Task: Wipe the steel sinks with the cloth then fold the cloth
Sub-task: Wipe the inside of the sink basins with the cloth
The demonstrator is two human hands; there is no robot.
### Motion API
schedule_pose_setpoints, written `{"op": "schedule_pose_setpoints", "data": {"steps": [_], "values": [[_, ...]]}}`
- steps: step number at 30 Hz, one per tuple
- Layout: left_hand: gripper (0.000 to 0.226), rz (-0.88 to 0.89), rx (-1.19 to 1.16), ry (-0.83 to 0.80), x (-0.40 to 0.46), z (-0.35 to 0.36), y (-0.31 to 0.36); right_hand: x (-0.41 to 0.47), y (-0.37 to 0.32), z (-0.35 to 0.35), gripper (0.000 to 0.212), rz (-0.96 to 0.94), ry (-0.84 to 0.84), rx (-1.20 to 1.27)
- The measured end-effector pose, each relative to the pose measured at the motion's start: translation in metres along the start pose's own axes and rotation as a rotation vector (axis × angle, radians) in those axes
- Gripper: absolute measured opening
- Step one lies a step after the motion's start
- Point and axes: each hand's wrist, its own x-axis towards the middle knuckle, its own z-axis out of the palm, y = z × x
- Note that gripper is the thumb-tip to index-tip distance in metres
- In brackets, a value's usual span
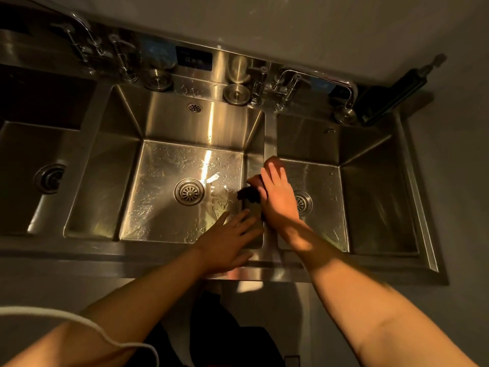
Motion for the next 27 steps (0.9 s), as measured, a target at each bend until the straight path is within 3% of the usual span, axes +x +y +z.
{"op": "schedule_pose_setpoints", "data": {"steps": [4, 16, 27], "values": [[0.073, -0.038, -0.012, -0.029, 0.037, -0.017, -0.021, 0.052, 0.009, -0.009, 0.057, 0.031, -0.006, -0.008], [0.067, 0.064, 0.02, 0.034, 0.079, -0.03, -0.064, 0.192, 0.032, -0.028, 0.06, 0.068, 0.024, -0.007], [0.075, 0.007, -0.048, 0.014, 0.077, -0.025, -0.057, 0.197, 0.032, -0.029, 0.064, 0.088, 0.052, 0.021]]}}
